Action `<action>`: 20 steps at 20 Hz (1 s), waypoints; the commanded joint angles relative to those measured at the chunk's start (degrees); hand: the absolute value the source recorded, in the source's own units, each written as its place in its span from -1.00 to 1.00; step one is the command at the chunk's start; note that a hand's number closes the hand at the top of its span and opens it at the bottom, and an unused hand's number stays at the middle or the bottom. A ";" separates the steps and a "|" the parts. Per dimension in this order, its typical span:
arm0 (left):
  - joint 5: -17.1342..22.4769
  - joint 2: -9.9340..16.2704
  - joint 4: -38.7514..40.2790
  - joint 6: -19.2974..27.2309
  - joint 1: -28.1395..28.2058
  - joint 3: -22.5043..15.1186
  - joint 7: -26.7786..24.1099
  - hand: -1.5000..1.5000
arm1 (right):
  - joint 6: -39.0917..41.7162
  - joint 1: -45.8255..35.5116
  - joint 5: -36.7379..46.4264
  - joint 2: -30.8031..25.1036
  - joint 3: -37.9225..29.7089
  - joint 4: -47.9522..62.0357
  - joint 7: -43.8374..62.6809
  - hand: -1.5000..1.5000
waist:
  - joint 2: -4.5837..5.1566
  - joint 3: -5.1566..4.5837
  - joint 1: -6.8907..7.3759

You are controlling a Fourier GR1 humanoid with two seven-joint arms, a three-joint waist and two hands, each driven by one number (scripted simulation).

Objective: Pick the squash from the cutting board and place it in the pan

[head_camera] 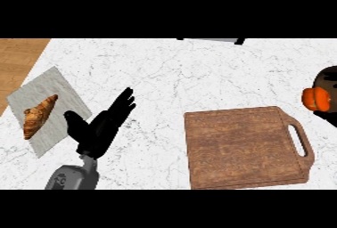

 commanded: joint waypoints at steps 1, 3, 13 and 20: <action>0.91 0.44 -0.67 -0.98 -0.31 0.90 -0.87 0.00 | 2.67 -0.51 0.30 1.22 0.08 2.50 -1.09 -1.00 | -0.02 0.14 -0.01; -0.16 0.17 0.03 -0.32 0.56 0.39 -1.45 0.00 | 8.47 -0.98 -2.43 0.57 -2.33 2.67 -3.66 -1.00 | -0.10 0.20 -0.76; -0.13 -0.13 -0.16 0.63 0.72 0.92 -0.70 0.00 | 29.73 -3.01 -10.20 -2.38 -9.49 6.67 -0.99 -1.00 | 0.05 0.25 -1.15; 0.11 -0.19 0.17 0.76 0.42 1.39 -0.48 0.00 | 41.12 -0.60 -8.64 -5.36 -7.57 5.53 -2.20 -1.00 | 0.09 0.44 -2.03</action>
